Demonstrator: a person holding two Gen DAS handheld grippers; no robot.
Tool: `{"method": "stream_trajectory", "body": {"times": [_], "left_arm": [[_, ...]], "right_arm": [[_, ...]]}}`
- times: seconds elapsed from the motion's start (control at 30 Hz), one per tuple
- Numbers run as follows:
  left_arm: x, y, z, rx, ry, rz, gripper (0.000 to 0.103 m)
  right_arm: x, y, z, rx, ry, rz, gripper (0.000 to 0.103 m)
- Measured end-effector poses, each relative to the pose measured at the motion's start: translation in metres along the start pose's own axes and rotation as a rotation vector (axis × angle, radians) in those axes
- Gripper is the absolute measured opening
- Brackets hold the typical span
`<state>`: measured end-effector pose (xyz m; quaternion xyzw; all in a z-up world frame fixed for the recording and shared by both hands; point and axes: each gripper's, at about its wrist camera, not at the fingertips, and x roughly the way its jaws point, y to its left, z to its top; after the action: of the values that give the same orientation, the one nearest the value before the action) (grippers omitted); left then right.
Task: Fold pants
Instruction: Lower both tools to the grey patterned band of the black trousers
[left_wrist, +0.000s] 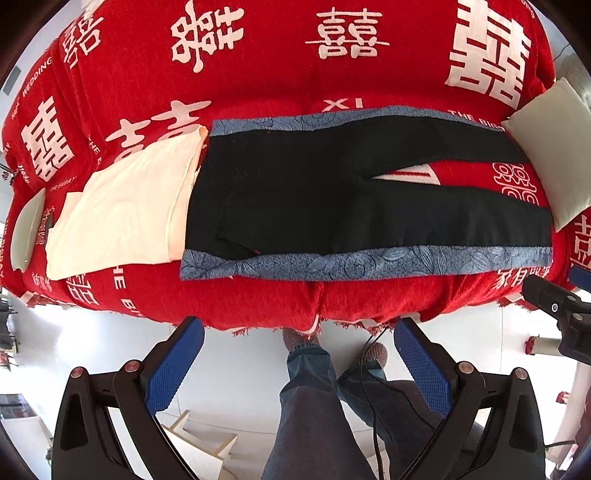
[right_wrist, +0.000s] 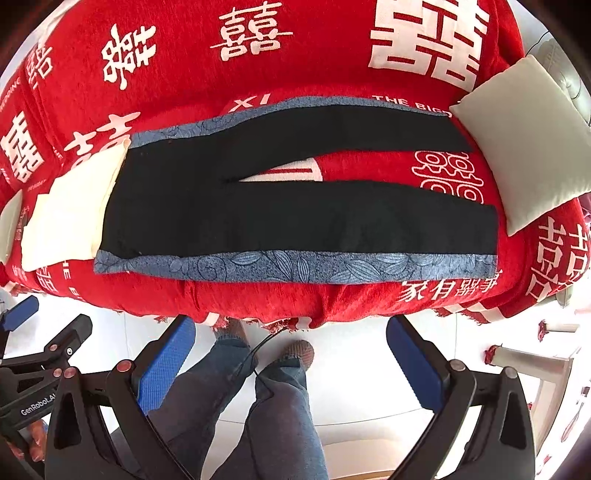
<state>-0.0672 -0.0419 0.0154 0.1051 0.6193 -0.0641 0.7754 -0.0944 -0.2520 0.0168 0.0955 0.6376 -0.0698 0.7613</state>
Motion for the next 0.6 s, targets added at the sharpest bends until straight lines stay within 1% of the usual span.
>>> {"method": "stream_trajectory", "body": {"times": [0.17,0.33,0.4,0.5,0.6], "left_arm": [[0.004,-0.003,-0.011,0.009,0.023,-0.003,0.103],[0.017,0.004,-0.021,-0.009,0.062,-0.017,0.103],[0.023,0.01,-0.025,-0.031,0.072,-0.024,0.103],[0.038,0.022,-0.029,-0.062,0.091,-0.007,0.103],[0.059,0.037,-0.031,-0.088,0.118,-0.01,0.103]], "right_arm": [[0.005,-0.002,-0.007,0.009,0.022,-0.003,0.103],[0.017,-0.008,-0.016,0.049,0.04,0.023,0.103],[0.028,-0.012,-0.02,0.091,0.067,0.062,0.103],[0.051,-0.019,-0.025,0.175,0.133,0.141,0.103],[0.071,-0.02,-0.03,0.241,0.165,0.2,0.103]]}}
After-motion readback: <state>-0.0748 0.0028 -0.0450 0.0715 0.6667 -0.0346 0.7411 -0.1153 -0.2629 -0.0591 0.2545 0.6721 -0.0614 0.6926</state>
